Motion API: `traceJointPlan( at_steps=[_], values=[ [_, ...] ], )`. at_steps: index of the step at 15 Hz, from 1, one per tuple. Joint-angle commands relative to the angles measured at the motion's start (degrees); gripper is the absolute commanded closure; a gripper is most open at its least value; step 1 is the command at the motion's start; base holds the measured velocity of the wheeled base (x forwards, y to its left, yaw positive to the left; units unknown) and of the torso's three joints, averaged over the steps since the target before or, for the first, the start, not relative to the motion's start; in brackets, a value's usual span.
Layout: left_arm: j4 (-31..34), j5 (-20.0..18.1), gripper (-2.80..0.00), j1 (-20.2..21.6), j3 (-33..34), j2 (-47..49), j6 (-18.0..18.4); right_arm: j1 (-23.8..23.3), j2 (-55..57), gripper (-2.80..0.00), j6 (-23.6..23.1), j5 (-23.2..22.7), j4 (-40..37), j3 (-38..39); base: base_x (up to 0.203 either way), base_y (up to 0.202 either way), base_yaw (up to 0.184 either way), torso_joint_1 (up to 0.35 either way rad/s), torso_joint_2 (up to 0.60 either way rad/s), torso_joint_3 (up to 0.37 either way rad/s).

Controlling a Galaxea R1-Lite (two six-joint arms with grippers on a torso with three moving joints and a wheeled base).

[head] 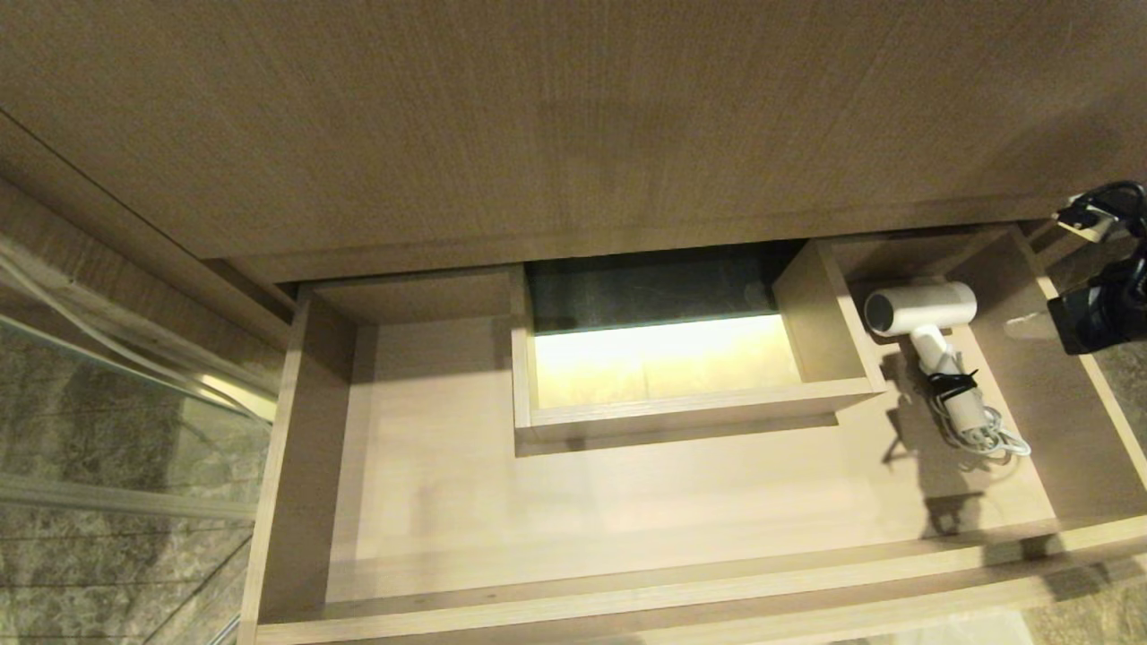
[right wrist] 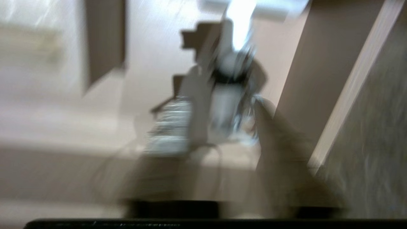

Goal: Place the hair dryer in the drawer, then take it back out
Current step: Close the drawer

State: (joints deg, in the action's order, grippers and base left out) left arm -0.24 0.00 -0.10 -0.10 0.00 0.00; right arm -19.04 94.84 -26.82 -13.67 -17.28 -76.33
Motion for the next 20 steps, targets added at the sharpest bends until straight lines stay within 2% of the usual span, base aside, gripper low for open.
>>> traceJointPlan(
  at_steps=[1, 3, 4, 6, 8, 14, 20],
  values=[
    [0.0, 0.0, 0.00, 0.0, 0.0, 0.0, 0.0, 0.0, -13.7, 0.00, -0.6, 0.3, -4.4, 9.5, 0.000, 0.000, 0.000, 0.000, 0.00, 0.000],
    [0.0, 0.0, 0.00, 0.0, 0.0, 0.0, 0.0, -0.2, -20.4, 0.00, -2.6, 2.0, -12.6, 17.3, 0.000, 0.000, 0.000, 0.000, 0.00, 0.000],
    [0.0, 0.0, 0.00, 0.0, 0.0, 0.0, 0.0, -0.4, -21.9, 0.00, -3.1, 4.7, -18.7, 19.3, 0.000, 0.000, 0.000, 0.000, 0.00, 0.000],
    [0.0, 0.0, 0.00, 0.0, 0.0, 0.1, 0.0, -0.5, -22.6, 0.00, -3.4, 11.6, -28.0, 21.2, 0.000, 0.000, 0.000, 0.000, 0.00, 0.000],
    [0.0, 0.0, 0.00, 0.0, 0.0, 0.0, 0.0, -0.6, -22.1, 0.00, -3.3, 14.2, -33.9, 21.9, 0.000, 0.000, 0.000, 0.000, 0.00, 0.000],
    [0.0, 0.0, 0.00, 0.0, 0.0, 0.0, 0.0, -0.4, -16.9, 0.00, -3.5, 17.7, -38.9, 22.9, 0.000, 0.000, 0.000, 0.000, 0.00, 0.000],
    [0.0, 0.0, 0.00, 0.0, 0.0, 0.1, 0.0, 0.3, -8.7, 0.00, -3.3, 17.6, -36.8, 21.0, 0.000, 0.000, 0.000, 0.000, 0.00, 0.000]
  ],
)
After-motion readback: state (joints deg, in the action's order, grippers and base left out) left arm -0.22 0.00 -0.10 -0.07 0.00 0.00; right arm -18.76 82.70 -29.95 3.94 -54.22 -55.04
